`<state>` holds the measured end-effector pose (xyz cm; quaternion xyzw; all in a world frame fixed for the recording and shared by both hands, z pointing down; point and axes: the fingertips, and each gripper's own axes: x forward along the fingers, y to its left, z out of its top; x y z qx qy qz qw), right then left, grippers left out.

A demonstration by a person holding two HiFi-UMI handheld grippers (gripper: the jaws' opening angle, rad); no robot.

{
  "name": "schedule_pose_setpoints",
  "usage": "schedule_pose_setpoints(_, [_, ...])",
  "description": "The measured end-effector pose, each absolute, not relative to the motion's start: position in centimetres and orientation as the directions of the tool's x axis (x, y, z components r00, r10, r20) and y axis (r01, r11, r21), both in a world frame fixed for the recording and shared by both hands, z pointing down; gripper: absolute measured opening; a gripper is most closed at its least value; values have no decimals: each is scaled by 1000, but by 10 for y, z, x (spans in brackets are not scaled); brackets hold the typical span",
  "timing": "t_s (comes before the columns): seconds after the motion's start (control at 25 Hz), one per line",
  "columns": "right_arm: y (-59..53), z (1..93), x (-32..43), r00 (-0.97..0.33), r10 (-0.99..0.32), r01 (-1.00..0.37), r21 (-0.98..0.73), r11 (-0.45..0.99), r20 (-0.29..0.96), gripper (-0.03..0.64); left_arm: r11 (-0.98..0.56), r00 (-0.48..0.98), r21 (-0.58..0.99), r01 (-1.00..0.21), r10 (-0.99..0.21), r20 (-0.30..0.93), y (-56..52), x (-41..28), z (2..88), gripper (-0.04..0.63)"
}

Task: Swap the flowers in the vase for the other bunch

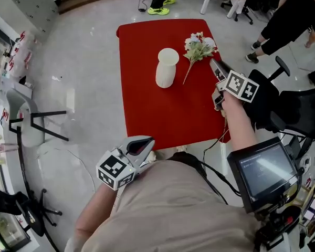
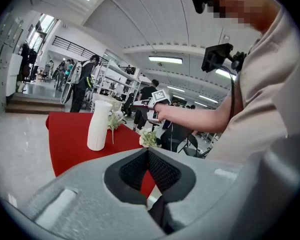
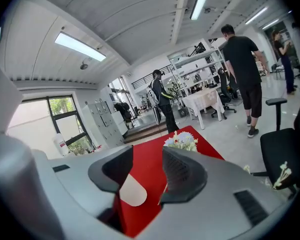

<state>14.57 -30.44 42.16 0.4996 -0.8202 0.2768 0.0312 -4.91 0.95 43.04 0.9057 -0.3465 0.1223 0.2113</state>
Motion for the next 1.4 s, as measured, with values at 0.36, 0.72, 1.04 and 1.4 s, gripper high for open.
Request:
schedule_pose_setpoints(0.36, [-192, 403, 152, -498, -811, -835, -422, 354, 307, 170, -745, 793, 299, -596, -488, 366, 32, -48, 438, 8])
schedule_pose_setpoints(0.72, [-103, 458, 169, -478, -758, -868, -371, 329, 445, 170, -786, 820, 287, -548, -436, 370, 33, -40, 446, 8])
schedule_pose_setpoints(1.04, [-96, 491, 221, -379, -753, -925, -251, 286, 539, 179, -806, 829, 272, -526, -414, 376, 21, -23, 449, 8])
schedule_pose_setpoints(1.4, [-152, 536, 277, -379, -673, -925, -257, 279, 635, 326, -781, 824, 301, -547, -439, 359, -4, -4, 448, 8])
